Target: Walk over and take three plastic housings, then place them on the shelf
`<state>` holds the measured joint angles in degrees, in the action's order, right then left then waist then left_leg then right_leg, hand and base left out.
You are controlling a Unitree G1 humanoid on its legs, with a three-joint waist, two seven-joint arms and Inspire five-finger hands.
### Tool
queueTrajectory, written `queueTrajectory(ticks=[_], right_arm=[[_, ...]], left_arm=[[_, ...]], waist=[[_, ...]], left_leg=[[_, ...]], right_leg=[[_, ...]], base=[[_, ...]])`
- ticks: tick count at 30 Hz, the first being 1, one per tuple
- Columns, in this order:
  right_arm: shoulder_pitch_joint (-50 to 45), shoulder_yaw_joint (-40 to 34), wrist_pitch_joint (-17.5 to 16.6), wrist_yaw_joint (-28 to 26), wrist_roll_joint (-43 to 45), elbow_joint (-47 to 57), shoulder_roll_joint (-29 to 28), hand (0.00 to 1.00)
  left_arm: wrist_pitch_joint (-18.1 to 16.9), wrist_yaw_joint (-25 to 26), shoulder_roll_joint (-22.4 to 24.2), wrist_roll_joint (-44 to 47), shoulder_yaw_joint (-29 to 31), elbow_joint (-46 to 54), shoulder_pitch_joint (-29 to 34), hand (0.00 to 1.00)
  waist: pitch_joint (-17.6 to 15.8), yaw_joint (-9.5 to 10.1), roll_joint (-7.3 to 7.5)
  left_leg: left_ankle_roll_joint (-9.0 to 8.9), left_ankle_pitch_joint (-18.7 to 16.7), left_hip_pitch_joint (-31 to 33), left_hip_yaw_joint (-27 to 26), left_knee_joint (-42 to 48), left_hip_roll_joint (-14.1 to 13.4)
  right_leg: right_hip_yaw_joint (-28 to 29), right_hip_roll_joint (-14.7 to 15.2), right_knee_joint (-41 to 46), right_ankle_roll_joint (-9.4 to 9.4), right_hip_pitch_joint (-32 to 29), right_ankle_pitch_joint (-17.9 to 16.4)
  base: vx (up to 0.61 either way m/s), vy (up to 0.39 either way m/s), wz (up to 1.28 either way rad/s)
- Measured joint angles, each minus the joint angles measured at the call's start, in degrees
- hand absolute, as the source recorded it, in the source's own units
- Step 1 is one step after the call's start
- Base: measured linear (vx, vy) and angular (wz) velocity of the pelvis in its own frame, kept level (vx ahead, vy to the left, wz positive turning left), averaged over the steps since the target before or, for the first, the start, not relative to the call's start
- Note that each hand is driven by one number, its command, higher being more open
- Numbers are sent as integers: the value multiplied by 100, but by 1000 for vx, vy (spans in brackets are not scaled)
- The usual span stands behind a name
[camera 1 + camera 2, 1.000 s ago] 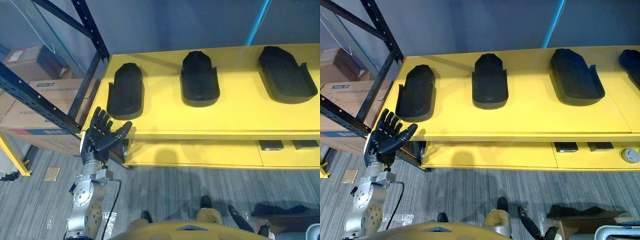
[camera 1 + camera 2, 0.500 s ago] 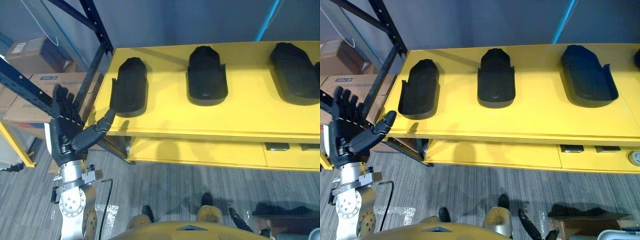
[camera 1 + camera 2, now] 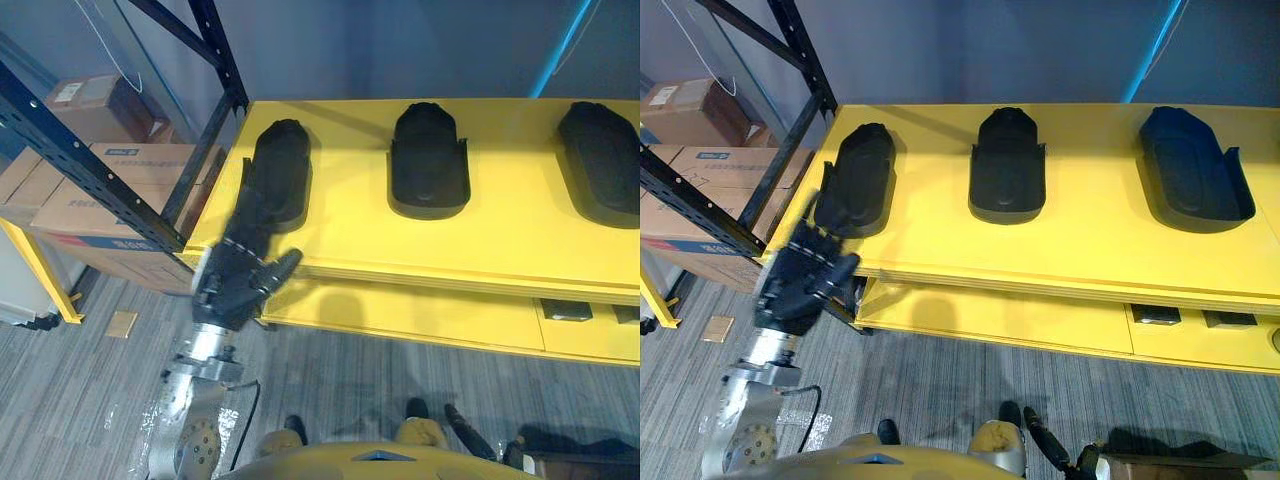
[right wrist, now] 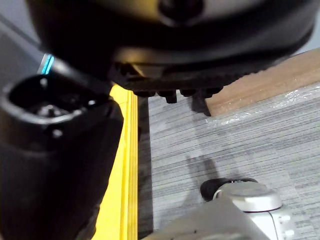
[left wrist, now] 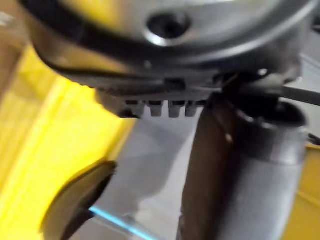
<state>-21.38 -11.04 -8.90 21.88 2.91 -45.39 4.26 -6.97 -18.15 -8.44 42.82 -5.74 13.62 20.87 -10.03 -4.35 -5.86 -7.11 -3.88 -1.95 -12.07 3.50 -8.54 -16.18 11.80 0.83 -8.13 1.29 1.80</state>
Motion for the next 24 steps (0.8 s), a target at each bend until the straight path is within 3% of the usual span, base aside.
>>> queueTrajectory(ticks=[2, 11, 24], right_arm=[[3, 20, 7, 0, 67, -5, 3, 100], [70, 37, 79, -1, 93, -102, 16, 100], [100, 50, 78, 1, 204, -229, 24, 100]], left_arm=[[215, -99, -74, 12, -156, -218, 8, 100], [356, -182, -294, 207, -244, -261, -3, 100], [252, 239, -294, 184, -276, -444, -6, 100]], waist=[[3, -17, -5], [3, 9, 30], [137, -4, 77]], left_leg=[[0, 12, 88, 65, 14, -2], [-1, 16, 95, 99, 13, 4], [-4, 27, 63, 46, -3, 11]], right_leg=[[-68, 0, -3, 0, -32, 1], [-100, 0, -23, 0, 2, 6], [-94, -27, -314, -2, 91, 184]], base=[[12, -8, 14], [11, -1, 2], [-15, 2, -2]])
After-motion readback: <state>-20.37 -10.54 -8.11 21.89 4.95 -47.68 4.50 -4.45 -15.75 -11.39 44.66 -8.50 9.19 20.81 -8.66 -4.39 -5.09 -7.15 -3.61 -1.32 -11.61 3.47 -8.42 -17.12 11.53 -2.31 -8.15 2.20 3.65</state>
